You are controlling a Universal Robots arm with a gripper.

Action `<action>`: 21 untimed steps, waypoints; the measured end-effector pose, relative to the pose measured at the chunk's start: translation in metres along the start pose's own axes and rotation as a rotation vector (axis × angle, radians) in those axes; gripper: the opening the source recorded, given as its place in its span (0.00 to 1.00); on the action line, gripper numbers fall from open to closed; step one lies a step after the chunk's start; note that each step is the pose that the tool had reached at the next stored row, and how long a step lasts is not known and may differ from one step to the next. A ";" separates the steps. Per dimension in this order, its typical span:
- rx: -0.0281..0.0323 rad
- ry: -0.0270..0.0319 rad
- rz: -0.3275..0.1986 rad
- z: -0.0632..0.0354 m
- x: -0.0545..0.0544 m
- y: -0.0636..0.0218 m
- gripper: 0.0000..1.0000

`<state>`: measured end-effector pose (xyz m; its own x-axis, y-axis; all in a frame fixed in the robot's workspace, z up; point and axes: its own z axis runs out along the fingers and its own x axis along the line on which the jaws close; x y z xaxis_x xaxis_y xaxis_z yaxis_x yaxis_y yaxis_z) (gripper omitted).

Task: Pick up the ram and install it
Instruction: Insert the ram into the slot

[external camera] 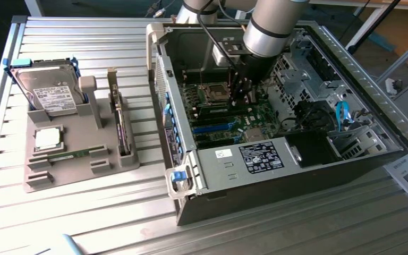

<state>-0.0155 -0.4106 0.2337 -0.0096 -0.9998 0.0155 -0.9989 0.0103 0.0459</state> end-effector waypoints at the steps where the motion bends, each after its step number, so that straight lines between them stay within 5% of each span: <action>1: 0.0000 0.0000 0.000 0.0000 0.000 0.0000 0.13; 21: 0.0002 0.0022 -0.017 0.0022 0.000 -0.0001 0.13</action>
<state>-0.0154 -0.4106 0.2316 0.0074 -0.9998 0.0169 -0.9989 -0.0066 0.0459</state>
